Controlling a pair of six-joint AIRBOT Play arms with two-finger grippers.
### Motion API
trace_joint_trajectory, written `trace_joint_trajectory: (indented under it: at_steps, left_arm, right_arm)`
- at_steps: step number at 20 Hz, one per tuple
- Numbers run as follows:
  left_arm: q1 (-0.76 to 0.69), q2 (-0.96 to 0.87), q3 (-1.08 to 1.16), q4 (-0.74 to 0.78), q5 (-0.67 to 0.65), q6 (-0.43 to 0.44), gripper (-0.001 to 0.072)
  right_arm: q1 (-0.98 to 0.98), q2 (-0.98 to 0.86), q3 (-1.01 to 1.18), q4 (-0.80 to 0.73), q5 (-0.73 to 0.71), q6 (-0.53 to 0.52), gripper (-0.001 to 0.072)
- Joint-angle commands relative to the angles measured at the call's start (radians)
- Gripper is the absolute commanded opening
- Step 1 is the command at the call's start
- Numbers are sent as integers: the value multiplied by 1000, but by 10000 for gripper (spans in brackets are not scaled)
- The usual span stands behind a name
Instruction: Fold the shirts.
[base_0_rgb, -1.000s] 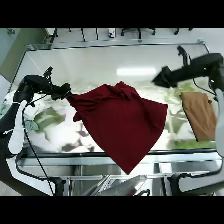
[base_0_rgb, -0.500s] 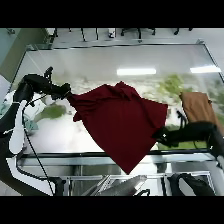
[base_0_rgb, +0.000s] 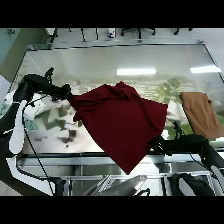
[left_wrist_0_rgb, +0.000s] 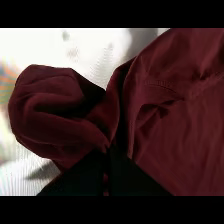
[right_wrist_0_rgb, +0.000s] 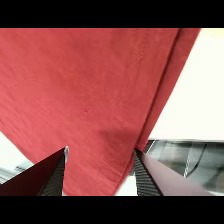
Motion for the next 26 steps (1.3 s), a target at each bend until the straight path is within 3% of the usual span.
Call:
trace_joint_trajectory:
  at_steps: [1,11,14,16,17,22,26]
  left_arm:
    - [0,0,1,1,8,0,14]
    - [0,0,1,1,-8,1,14]
    - [0,0,1,1,-15,1,14]
    - [0,0,1,1,-12,0,14]
    - [0,0,1,1,-7,0,14]
    - [9,0,0,9,107,0,14]
    - [-15,34,-96,37,250,-19,14]
  right_arm:
    - [-1,-4,-6,-14,8,-2,462]
    - [2,-98,-7,-31,30,14,462]
    - [18,-188,-2,119,101,-109,456]
    - [39,-248,36,129,181,-122,97]
    - [44,-279,72,129,217,-123,30]
    - [34,-444,499,103,254,-151,18]
    - [31,-702,920,28,115,-63,18]
